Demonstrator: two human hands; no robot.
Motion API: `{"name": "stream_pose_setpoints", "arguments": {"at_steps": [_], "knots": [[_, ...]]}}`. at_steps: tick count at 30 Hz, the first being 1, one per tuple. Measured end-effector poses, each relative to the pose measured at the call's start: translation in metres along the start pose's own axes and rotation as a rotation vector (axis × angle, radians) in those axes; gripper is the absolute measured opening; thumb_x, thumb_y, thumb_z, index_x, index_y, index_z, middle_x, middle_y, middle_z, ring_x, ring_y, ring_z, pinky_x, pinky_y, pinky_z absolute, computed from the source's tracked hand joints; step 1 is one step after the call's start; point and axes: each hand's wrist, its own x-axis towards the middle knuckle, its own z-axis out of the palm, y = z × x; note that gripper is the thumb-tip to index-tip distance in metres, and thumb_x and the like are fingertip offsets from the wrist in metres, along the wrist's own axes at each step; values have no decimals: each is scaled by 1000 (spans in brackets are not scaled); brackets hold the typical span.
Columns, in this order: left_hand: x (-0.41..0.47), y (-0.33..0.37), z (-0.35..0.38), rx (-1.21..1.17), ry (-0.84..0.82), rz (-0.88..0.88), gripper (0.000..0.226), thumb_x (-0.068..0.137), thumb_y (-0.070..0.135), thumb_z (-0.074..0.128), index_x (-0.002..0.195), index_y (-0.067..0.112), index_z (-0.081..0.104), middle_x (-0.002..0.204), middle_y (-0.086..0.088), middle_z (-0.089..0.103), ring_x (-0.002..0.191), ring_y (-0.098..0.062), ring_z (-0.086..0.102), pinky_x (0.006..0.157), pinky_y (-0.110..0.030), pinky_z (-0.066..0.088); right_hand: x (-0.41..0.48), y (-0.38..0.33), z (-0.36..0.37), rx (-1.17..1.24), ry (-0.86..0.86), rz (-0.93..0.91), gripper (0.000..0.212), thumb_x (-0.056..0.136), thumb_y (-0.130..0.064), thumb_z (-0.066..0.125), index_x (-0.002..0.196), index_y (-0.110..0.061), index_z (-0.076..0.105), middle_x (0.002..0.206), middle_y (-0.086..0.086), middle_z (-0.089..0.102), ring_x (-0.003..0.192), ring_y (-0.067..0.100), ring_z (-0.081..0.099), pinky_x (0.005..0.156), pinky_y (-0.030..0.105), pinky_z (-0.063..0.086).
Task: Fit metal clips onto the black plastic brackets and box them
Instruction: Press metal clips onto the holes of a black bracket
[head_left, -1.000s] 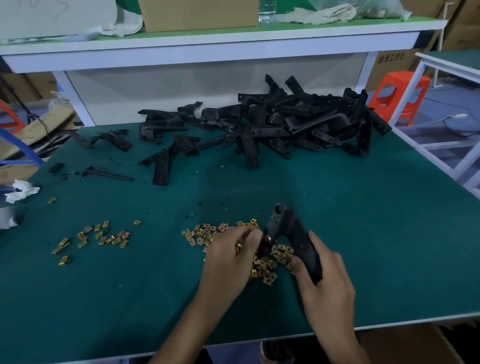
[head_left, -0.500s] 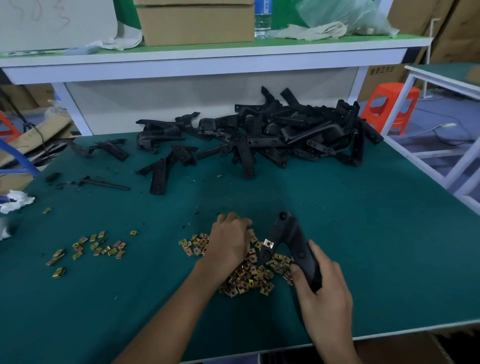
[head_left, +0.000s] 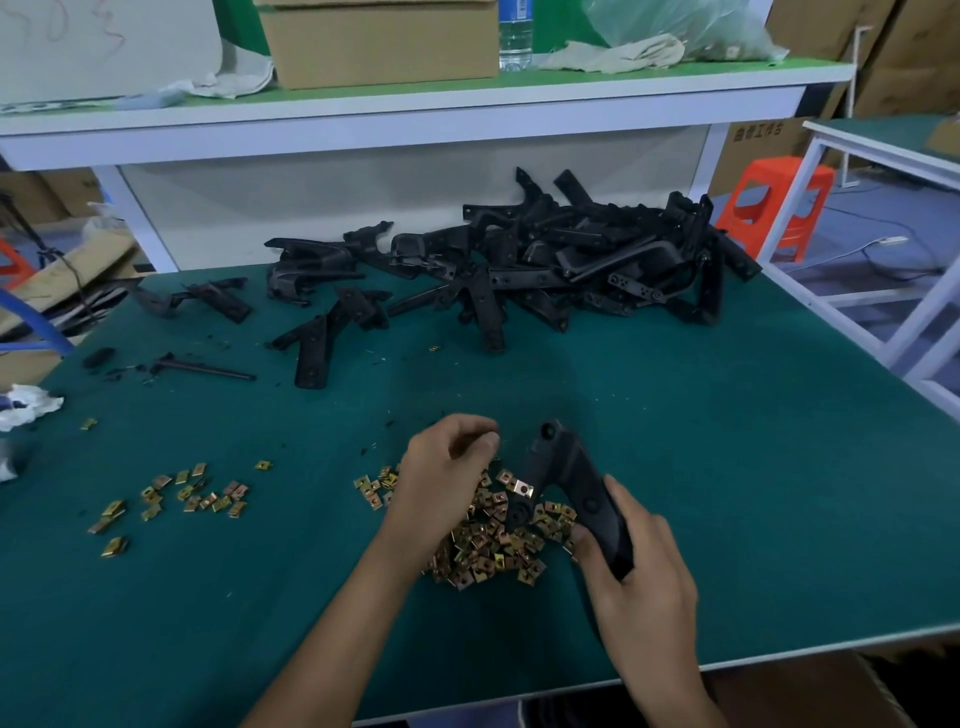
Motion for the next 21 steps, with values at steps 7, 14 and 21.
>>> {"name": "stream_pose_setpoints", "arguments": {"at_steps": [7,14,21], "knots": [[-12,12,3,-340,-78,-146,13,94,16,70,103,25,75,95,5,78,84,-5,69,76,-25,53,0,2,2,-19,5,-8,59,86,-23,79,140,-29,57,103,-15,56,88,1,57,73,29,46],[-15,16,5,-368,-107,-116,12,92,13,71,99,21,76,86,2,76,77,-6,66,69,-17,51,0,2,1,-56,5,-39,59,85,-21,81,139,-27,59,103,-11,58,86,6,59,71,34,49],[-13,15,4,-347,-79,-123,12,93,11,70,99,20,75,86,2,76,76,-8,67,72,-25,53,0,2,2,-43,5,-41,59,84,-21,81,139,-29,59,102,-13,58,88,3,58,72,34,49]]}}
